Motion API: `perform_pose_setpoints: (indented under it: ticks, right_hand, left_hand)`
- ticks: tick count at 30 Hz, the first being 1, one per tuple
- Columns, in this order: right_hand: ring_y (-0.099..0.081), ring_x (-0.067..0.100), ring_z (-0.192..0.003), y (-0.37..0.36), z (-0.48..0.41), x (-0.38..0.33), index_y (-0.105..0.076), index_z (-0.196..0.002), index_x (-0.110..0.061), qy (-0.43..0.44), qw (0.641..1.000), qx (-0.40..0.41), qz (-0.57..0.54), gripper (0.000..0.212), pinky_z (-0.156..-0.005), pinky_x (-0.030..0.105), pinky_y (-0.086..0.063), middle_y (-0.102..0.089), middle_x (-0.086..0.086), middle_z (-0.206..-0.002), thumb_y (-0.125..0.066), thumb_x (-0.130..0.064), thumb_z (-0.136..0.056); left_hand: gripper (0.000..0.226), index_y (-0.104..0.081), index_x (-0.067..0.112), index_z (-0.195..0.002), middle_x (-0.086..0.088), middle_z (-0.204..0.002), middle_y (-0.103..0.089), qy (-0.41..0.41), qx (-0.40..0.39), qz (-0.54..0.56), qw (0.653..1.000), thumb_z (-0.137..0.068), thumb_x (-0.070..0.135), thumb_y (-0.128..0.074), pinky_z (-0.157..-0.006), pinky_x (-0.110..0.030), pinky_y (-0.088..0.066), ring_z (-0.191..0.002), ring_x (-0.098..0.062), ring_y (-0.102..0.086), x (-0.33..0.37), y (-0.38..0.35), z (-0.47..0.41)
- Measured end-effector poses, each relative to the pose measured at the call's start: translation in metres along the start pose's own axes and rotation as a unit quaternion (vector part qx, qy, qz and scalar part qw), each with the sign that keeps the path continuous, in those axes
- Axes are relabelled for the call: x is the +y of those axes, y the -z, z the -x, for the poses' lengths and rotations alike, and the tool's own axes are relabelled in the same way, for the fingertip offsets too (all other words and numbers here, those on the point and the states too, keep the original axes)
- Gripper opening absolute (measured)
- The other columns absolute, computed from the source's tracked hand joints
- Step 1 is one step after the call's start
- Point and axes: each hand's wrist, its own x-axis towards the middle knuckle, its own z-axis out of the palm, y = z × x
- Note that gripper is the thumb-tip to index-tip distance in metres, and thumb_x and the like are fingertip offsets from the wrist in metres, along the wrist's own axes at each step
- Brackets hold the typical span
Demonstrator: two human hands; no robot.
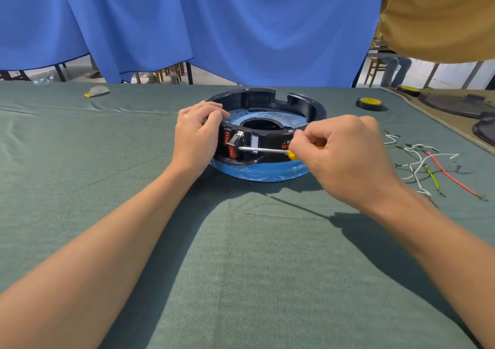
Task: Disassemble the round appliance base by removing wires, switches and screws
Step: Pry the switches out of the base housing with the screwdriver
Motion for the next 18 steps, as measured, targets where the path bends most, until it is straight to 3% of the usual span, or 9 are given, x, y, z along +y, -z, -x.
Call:
perform_pose_setpoints:
  ticks: [3, 7, 11, 14, 16, 18]
  right_hand:
    - [-0.023, 0.020, -0.047, -0.001, -0.001, 0.001, -0.039, -0.046, -0.006, -0.001, 0.997, -0.030, 0.066, 0.043, -0.044, 0.023, -0.020, -0.029, 0.007, -0.041, -0.057, -0.014, -0.084]
    - [-0.030, 0.026, -0.048, -0.016, -0.001, -0.009, -0.030, -0.046, -0.015, 0.009, 0.997, -0.056, 0.059, 0.048, -0.051, 0.031, -0.021, -0.028, 0.003, -0.042, -0.057, -0.012, -0.086]
    - [-0.025, 0.015, -0.048, -0.019, 0.000, -0.009, -0.052, -0.052, 0.002, -0.017, 0.999, -0.030, -0.016, 0.041, -0.048, 0.027, -0.024, -0.038, 0.017, -0.047, -0.057, -0.016, -0.089]
    - [-0.027, 0.013, -0.046, -0.008, 0.000, -0.002, -0.051, -0.050, 0.000, -0.042, 0.998, 0.016, -0.047, 0.045, -0.046, 0.021, -0.024, -0.037, 0.014, -0.045, -0.057, -0.019, -0.091]
    - [-0.027, 0.015, -0.046, -0.004, -0.003, 0.006, -0.045, -0.052, 0.004, -0.070, 0.995, 0.040, -0.058, 0.048, -0.048, 0.025, -0.028, -0.033, 0.012, -0.047, -0.056, -0.021, -0.092]
    - [-0.047, 0.029, -0.052, -0.005, -0.003, 0.011, -0.043, -0.055, 0.006, -0.107, 0.990, 0.034, -0.085, 0.054, -0.056, 0.032, -0.037, -0.039, 0.018, -0.050, -0.053, -0.028, -0.096]
  left_hand:
    - [0.030, -0.071, 0.024, -0.084, 0.018, -0.099, -0.062, -0.003, 0.001, -0.005, 1.000, -0.095, 0.014, -0.044, -0.098, -0.026, -0.031, -0.121, -0.013, -0.043, 0.000, -0.001, 0.000]
    - [0.030, -0.071, 0.026, -0.083, 0.020, -0.097, -0.063, 0.002, 0.003, 0.003, 1.000, -0.094, 0.014, -0.045, -0.099, -0.025, -0.032, -0.121, -0.012, -0.043, 0.000, -0.001, -0.001]
    - [0.029, -0.071, 0.026, -0.084, 0.013, -0.102, -0.066, -0.001, -0.004, 0.010, 1.000, -0.093, 0.014, -0.046, -0.103, -0.033, -0.034, -0.121, -0.015, -0.045, -0.002, 0.002, -0.003]
    - [0.030, -0.071, 0.026, -0.084, 0.015, -0.101, -0.065, -0.001, -0.004, 0.010, 1.000, -0.094, 0.014, -0.046, -0.102, -0.029, -0.033, -0.120, -0.014, -0.045, -0.001, 0.002, -0.002]
    - [0.030, -0.071, 0.025, -0.084, 0.016, -0.101, -0.065, 0.001, -0.003, 0.005, 1.000, -0.094, 0.014, -0.046, -0.100, -0.027, -0.032, -0.120, -0.013, -0.044, -0.001, 0.001, -0.001]
    - [0.030, -0.071, 0.025, -0.084, 0.017, -0.101, -0.064, 0.005, -0.004, 0.003, 1.000, -0.094, 0.014, -0.045, -0.099, -0.026, -0.031, -0.121, -0.012, -0.043, 0.000, 0.000, -0.001]
